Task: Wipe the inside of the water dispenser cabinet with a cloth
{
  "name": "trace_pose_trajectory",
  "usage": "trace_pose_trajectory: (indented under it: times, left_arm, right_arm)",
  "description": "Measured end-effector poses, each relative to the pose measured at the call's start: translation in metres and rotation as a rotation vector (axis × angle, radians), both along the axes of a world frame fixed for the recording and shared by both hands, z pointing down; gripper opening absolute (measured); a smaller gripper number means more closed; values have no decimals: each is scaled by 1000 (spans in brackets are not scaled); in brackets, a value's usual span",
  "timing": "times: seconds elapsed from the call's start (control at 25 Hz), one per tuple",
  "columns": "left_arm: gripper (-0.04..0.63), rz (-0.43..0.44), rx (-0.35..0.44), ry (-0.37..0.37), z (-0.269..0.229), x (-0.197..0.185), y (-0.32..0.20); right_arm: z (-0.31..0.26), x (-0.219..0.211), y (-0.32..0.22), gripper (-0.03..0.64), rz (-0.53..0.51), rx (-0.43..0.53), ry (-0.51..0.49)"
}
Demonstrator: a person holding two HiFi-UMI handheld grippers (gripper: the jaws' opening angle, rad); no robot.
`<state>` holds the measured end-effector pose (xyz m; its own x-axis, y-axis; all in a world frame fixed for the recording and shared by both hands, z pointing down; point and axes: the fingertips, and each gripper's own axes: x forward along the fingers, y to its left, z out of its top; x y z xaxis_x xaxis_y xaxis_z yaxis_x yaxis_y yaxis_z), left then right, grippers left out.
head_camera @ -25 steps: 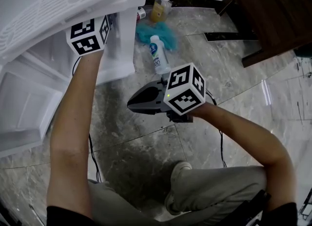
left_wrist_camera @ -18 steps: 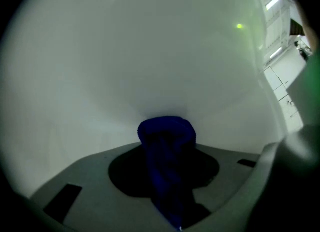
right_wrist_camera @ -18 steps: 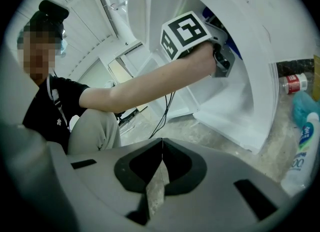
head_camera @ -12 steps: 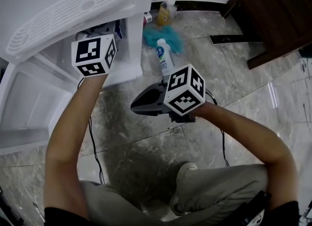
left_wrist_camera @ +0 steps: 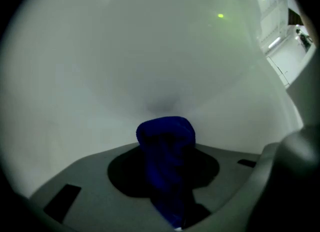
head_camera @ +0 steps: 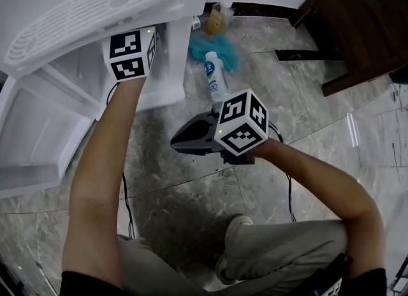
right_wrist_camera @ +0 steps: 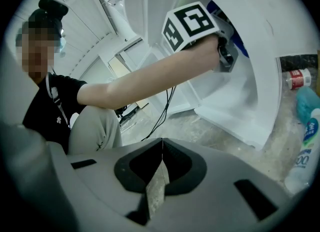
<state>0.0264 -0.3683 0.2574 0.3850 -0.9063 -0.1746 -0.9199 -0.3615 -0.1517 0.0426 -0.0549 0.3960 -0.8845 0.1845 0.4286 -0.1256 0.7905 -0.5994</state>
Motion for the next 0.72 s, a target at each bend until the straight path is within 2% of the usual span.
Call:
trace_pose_trajectory:
  times: [0.08,0.16,0.36,0.6,0.72]
  left_arm:
    - [135,19,3,-41,6,2,11]
    - [135,32,1,-44,7,3,18]
    - [133,25,5,30,-14,0,5]
    - [133,-11,-5,82,-17,-5,-10]
    - [133,20,-52,100,-13,-3,-8]
  right_arm:
    - [3,2,0,-2,5,-8,5]
    - [5,2,-1,-2,1,-16,9]
    - [5,-1,0,-2,-17,-17,13]
    - [7,7,-1,-2,0,-17,25]
    - [9,10,-1,-2,4,-8,39]
